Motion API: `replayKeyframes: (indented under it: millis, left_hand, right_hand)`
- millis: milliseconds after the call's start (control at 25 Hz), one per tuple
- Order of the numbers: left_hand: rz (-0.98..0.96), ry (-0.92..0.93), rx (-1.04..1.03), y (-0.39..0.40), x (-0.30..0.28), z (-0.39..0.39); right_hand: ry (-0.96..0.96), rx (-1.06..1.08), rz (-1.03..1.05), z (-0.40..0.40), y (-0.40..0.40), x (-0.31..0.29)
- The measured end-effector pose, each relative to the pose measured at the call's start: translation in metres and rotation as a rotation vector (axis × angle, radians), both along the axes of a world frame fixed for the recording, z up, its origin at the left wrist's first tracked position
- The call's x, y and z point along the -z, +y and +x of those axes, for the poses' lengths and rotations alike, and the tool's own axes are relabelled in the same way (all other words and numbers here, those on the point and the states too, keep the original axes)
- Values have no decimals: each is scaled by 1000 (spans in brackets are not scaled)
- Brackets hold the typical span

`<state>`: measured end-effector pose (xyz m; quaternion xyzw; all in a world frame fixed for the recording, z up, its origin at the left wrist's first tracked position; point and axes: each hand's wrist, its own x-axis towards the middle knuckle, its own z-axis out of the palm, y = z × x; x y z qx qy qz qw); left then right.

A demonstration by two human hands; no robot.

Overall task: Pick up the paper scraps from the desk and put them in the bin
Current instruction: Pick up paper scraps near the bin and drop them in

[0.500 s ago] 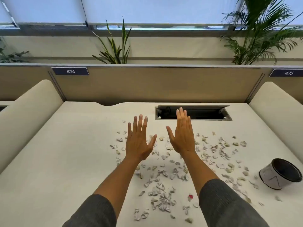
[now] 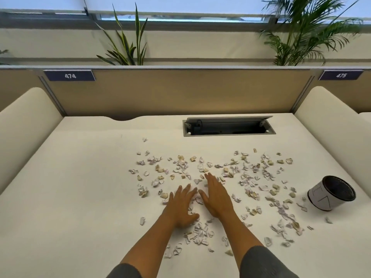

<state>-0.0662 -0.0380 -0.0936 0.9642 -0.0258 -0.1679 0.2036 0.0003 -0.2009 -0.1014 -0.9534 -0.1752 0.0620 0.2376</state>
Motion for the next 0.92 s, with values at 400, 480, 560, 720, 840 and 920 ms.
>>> replayKeyframes:
  millis: [400, 480, 560, 720, 840, 920]
  left_hand:
    - [135, -165, 8, -14, -11, 0]
    - [150, -165, -13, -17, -8, -2]
    - [160, -154, -29, -20, -6, -2]
    - [135, -116, -70, -21, -7, 4]
    - [99, -85, -115, -21, -8, 10]
    - [57, -62, -155, -22, -13, 15]
  right_hand:
    - [-13, -83, -140, -12, -6, 0]
    - [-1, -80, -138, -13, -11, 0]
    - [-17, -89, -149, -12, -15, -1]
    - [-105, -124, -167, -8, -21, -2]
    - [-104, -135, -157, -3, -24, -1]
    - [-77, -121, -147, 3, -24, -3]
